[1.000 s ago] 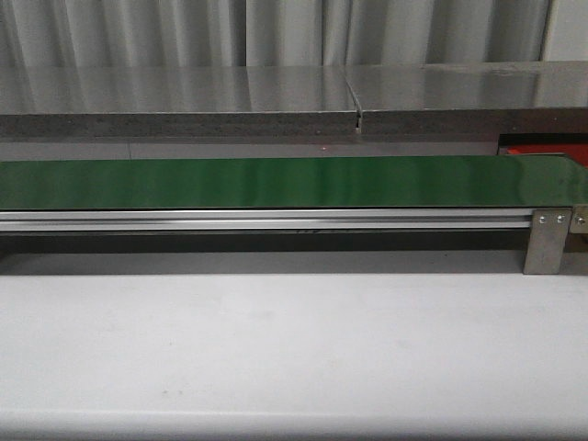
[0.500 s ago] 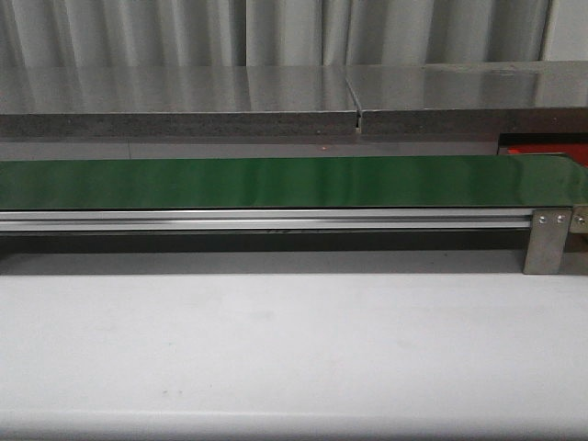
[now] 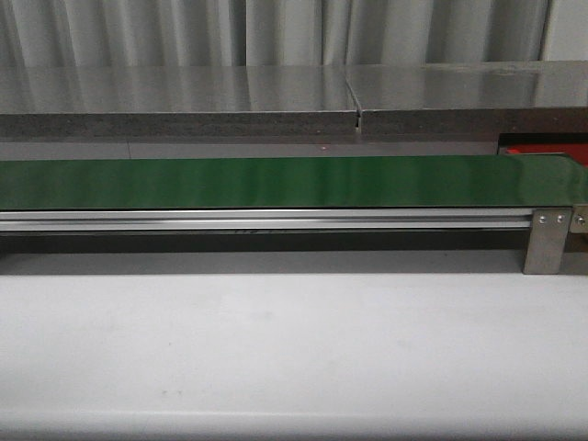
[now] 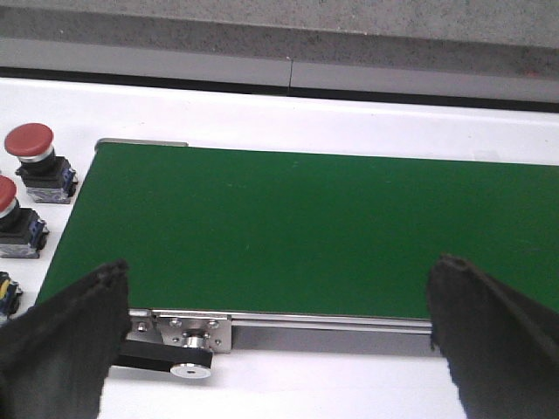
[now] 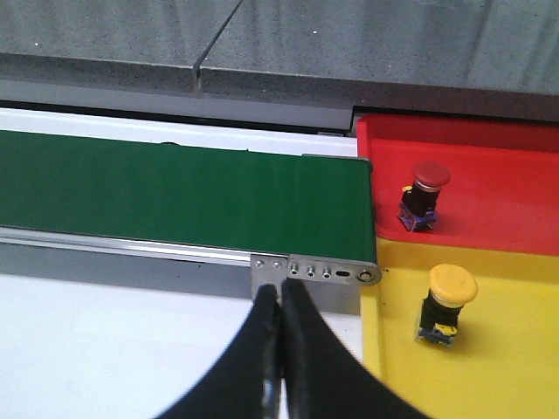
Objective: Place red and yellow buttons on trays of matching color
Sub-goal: 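Move the left gripper down over the next red button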
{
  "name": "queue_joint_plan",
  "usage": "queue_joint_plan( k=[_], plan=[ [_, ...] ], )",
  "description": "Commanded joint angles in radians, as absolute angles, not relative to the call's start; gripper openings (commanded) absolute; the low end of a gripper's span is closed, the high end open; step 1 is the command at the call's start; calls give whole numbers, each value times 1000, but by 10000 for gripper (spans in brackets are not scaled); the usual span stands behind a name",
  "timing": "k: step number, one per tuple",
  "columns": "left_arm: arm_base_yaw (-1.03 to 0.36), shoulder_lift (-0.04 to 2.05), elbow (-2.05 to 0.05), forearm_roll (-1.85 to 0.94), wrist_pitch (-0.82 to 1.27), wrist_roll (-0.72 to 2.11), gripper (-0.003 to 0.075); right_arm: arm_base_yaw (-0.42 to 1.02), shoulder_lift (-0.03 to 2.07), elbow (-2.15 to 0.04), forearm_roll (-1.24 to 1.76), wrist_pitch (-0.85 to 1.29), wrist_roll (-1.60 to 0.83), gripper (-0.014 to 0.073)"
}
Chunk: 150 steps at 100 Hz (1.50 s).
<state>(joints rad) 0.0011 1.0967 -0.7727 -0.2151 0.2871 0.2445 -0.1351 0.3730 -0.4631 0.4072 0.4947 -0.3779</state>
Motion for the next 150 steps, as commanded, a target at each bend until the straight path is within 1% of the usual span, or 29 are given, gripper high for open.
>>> queue_joint_plan(
  k=[1,27,39,53,97,127,150],
  plan=[
    [27,1110,-845,-260,265,235,660,-135,377,-488,428,417,-386,-118],
    [253,1275,-1061,-342,452,235,660,-136,377,-488,428,417,-386,-118],
    [327,1364,-1148,-342,503,235,660,-136,377,-488,428,417,-386,-118],
    [384,1475,-1228,-340,546,235,660,-136,377,-488,428,417,-386,-118],
    [451,1764,-1372,-313,573,235,660,-136,377,-488,428,417,-386,-118],
    [484,1852,-1393,-309,560,235,660,-136,377,-488,428,417,-386,-118],
    [483,1897,-1393,-304,520,235,660,-136,377,-488,428,417,-386,-118]
  ],
)
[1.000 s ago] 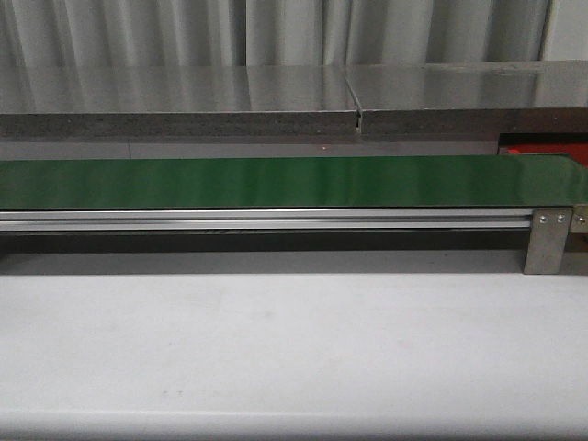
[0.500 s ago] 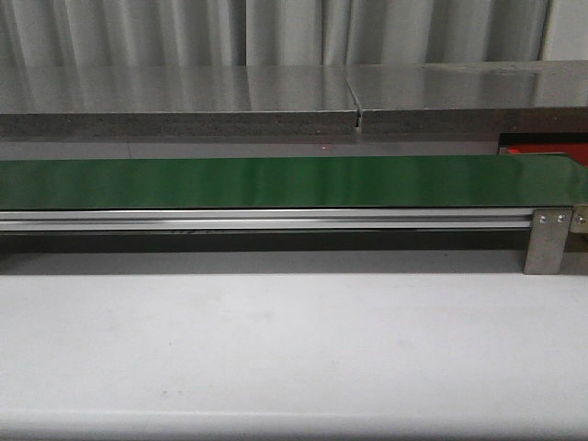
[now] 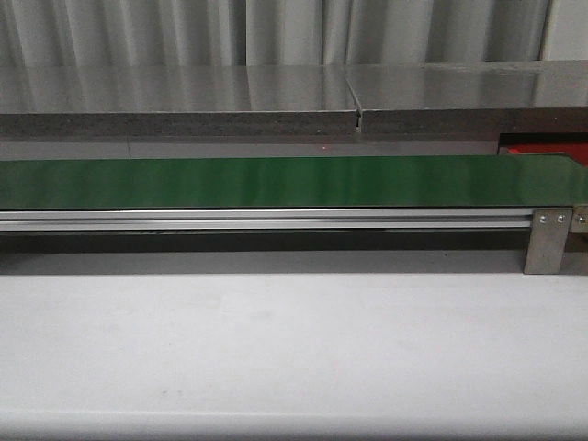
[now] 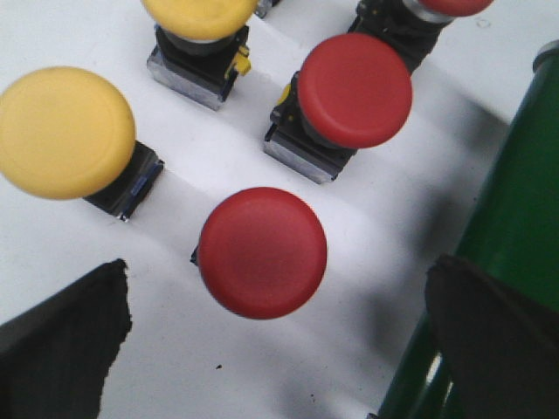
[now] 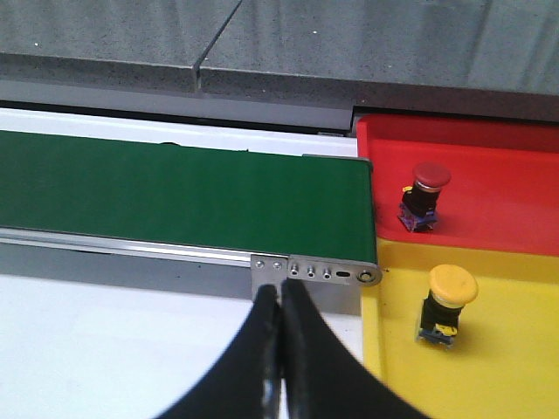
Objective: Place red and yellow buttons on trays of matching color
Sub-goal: 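Move the left gripper down over the next red button, then close the left gripper on the red mushroom button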
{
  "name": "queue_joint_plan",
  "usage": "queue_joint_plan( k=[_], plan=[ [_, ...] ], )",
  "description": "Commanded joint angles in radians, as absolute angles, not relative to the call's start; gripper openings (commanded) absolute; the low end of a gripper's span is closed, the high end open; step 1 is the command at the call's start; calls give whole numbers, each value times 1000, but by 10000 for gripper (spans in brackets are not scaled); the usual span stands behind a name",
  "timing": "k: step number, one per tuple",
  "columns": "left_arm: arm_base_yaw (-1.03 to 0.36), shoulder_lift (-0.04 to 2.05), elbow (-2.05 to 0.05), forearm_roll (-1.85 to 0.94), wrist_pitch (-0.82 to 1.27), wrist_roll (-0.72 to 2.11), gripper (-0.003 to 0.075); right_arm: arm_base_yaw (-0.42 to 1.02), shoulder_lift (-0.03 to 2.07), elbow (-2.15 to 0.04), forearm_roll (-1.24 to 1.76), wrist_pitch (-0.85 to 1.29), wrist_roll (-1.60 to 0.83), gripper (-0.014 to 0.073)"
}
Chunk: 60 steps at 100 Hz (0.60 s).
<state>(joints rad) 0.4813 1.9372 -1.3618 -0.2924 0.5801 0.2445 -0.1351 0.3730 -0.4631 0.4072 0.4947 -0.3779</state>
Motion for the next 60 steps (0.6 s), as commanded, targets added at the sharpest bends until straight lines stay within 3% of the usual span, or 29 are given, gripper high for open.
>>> queue_joint_plan(
  k=[1,60],
  plan=[
    [483,1899,-1393,-304,516,235,660,-136,377,-488,428,417,-386,-118],
    [483,1952,-1396,-304,450,235,659,-136,377,-488,428,417,-386,-118]
  ],
)
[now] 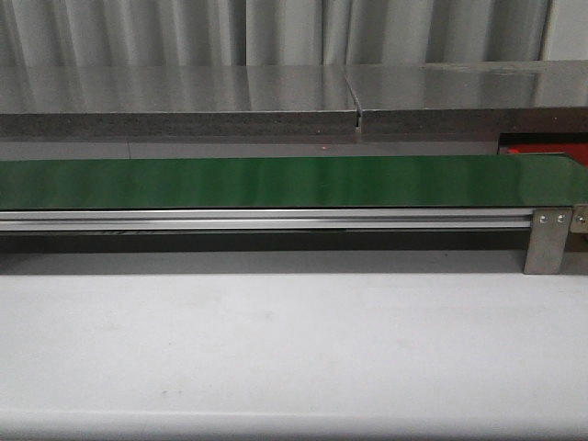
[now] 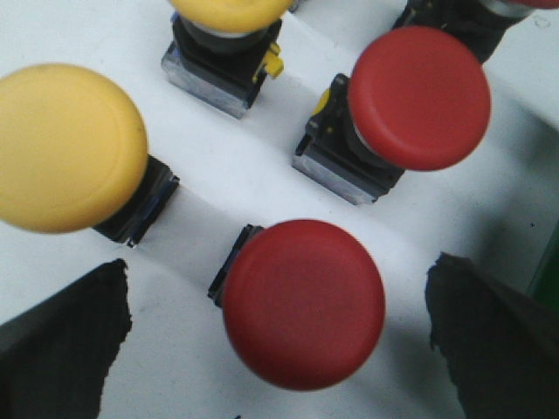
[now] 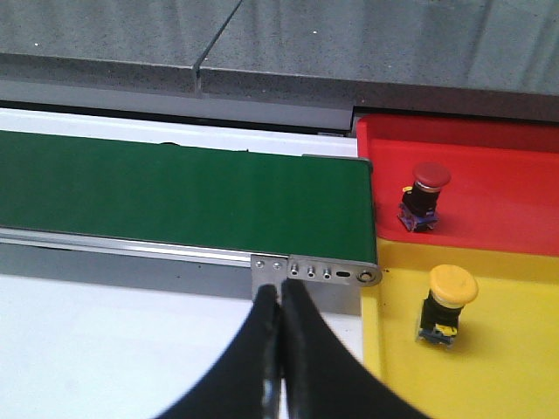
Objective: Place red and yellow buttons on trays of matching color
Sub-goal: 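Close the left gripper on the red mushroom button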
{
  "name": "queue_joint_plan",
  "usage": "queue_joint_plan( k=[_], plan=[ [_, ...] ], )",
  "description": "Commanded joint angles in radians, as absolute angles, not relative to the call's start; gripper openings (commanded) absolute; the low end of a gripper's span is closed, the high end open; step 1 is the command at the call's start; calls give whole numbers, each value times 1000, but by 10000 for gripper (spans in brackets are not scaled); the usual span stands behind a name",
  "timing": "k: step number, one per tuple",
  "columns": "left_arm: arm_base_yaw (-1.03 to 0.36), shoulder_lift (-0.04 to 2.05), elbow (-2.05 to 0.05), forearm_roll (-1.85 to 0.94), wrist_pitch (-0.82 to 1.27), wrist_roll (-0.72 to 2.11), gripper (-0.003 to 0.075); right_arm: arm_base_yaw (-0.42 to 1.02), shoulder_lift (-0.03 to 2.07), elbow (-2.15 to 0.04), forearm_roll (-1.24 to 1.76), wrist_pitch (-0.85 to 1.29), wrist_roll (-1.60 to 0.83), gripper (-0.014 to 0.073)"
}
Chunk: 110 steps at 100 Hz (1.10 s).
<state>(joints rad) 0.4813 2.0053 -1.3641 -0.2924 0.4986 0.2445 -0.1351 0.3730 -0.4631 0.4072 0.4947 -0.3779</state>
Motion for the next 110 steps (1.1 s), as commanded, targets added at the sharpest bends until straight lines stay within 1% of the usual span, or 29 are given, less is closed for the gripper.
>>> queue_joint_plan(
  k=[1,8,15,20,32,46,53,65,67,95,110],
  plan=[
    [483,1952,-1396,-304,450,235,659,-136,377,-488,428,417,-386,-118],
    [483,1952,-1396,-304,450,235,634,-136,377,-488,428,417,-386,-118],
    [483,1952,-1396,-304,450,235,575,-136,377,-488,428,417,-386,-118],
    [483,1952,-1396,-304,450,235,518,-136,377,-488,428,417,-386,-118],
    [483,1950,-1396,-304,450,235,345,-136,377,-488,428,417,-386,-118],
    [483,1944,-1396,-304,456,235,167,-136,377,-488,428,417,-386,-118],
    [483,1940,-1396,-304,467,235,91,-136,377,-488,428,417,-386,-118],
    [483,1921,-1396,-304,498,235,-10,-136,377,-488,428,417,-386,-118],
    [483,1915,-1396,-304,504,235,-20,-136,377,-488,428,417,-386,-118],
    [458,1781,-1396,-306,542,235,-19,-136,377,-488,428,417,-386,-118],
    [409,1693,-1396,-306,560,235,-19,-136,377,-488,428,417,-386,-118]
  ],
)
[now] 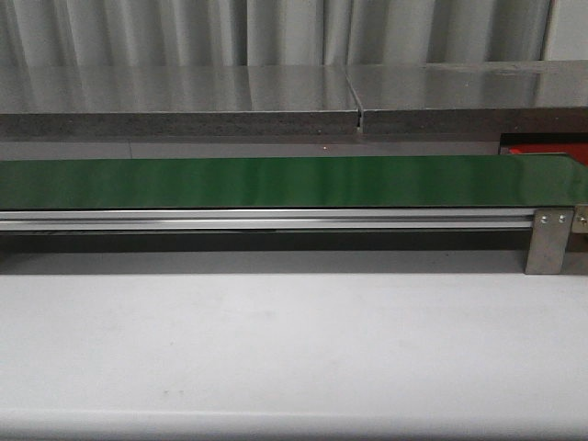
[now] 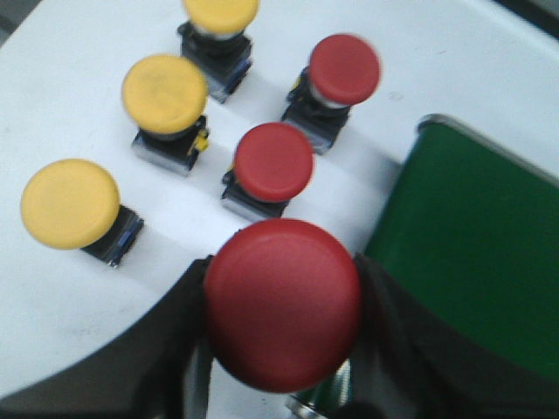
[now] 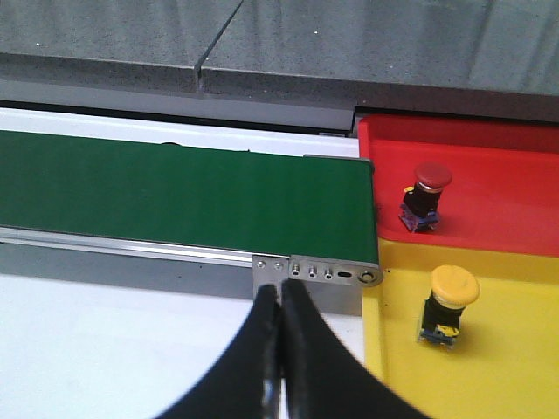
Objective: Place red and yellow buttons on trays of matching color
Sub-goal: 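Close the left gripper on the red mushroom button, then carry the red button onto the green belt and open the left gripper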
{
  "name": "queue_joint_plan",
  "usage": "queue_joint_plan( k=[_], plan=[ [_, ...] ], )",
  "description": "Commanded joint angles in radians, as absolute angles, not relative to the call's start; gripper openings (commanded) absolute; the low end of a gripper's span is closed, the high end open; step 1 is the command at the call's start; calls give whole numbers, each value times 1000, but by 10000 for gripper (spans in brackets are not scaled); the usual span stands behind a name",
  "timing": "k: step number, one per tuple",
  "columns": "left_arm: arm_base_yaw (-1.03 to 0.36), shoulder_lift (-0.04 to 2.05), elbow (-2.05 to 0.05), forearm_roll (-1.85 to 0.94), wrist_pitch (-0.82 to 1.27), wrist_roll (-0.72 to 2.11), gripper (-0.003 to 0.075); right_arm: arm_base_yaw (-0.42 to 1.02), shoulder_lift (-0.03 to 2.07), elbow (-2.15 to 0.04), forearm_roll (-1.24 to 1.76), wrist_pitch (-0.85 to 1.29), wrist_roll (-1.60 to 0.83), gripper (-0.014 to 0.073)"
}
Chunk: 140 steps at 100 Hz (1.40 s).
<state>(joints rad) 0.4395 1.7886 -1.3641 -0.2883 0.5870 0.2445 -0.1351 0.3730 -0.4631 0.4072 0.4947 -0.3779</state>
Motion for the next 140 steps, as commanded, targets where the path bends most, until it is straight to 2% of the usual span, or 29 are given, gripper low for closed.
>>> queue_joint_plan(
  k=[1,37,76,85,102,114,126,140],
  plan=[
    [406,1690,-1396,-306,562,235,-19,-136,377,-488,428,417,-386,-118],
    [245,1694,-1396,-292,574,244,-19,-136,377,-488,428,417,-386,-118],
    [214,1758,-1396,-285,587,246,-6,-136,377,-488,428,417,-386,-118],
    [214,1769,-1396,-287,605,273,74,-136,377,-488,428,417,-386,-118],
    [214,1781,-1396,-287,623,274,368,-136,377,-488,428,417,-386,-118],
    [214,1781,-1396,-291,621,274,527,-136,377,-488,428,417,-386,-118],
    [214,1768,-1396,-301,628,274,594,-136,377,-488,428,417,-386,-118],
    [214,1730,-1404,-312,628,274,594,-136,377,-488,428,417,-386,-118]
  ],
)
